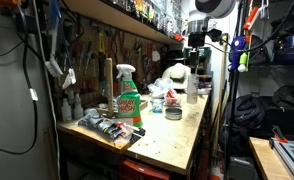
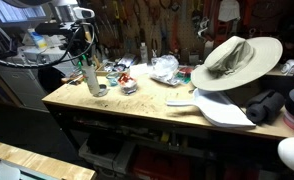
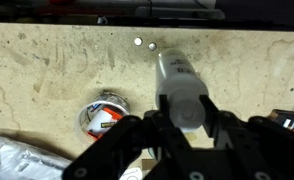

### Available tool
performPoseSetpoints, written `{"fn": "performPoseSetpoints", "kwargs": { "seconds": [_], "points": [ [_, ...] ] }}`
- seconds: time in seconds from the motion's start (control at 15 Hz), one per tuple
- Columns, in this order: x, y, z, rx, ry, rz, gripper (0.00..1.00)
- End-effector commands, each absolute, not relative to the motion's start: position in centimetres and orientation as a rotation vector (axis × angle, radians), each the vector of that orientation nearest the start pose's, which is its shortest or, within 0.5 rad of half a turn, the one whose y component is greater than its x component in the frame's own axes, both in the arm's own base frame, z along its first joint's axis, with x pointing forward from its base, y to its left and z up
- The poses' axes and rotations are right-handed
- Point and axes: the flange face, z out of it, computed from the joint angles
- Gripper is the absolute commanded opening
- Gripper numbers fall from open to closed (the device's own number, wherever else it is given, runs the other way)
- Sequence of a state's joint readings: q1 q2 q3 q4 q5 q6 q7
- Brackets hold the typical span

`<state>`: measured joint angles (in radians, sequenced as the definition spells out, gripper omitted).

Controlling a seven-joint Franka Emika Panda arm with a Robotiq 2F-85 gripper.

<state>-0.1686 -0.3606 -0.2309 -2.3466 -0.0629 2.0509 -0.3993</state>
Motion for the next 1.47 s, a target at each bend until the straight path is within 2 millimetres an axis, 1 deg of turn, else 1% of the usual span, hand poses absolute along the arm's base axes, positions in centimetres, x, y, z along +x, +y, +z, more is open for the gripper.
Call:
{"fn": "performPoseSetpoints", "kwargs": {
  "seconds": [0.0,0.33,0.6,0.87,1.4],
  "points": [
    [41.4,-16.3,46.8,-3.165,-0.082,-0.102,0.10],
    [42.9,-13.3,46.4,-3.177,-0.152,-0.118,0.10],
    [44.0,-12.0,45.9,-3.178,-0.180,-0.163,0.10],
    [45.0,-12.2,45.3,-3.182,-0.161,-0.198,0.10],
    [46.6,-12.3,43.3,-3.182,-0.155,-0.219,0.10]
  ]
}}
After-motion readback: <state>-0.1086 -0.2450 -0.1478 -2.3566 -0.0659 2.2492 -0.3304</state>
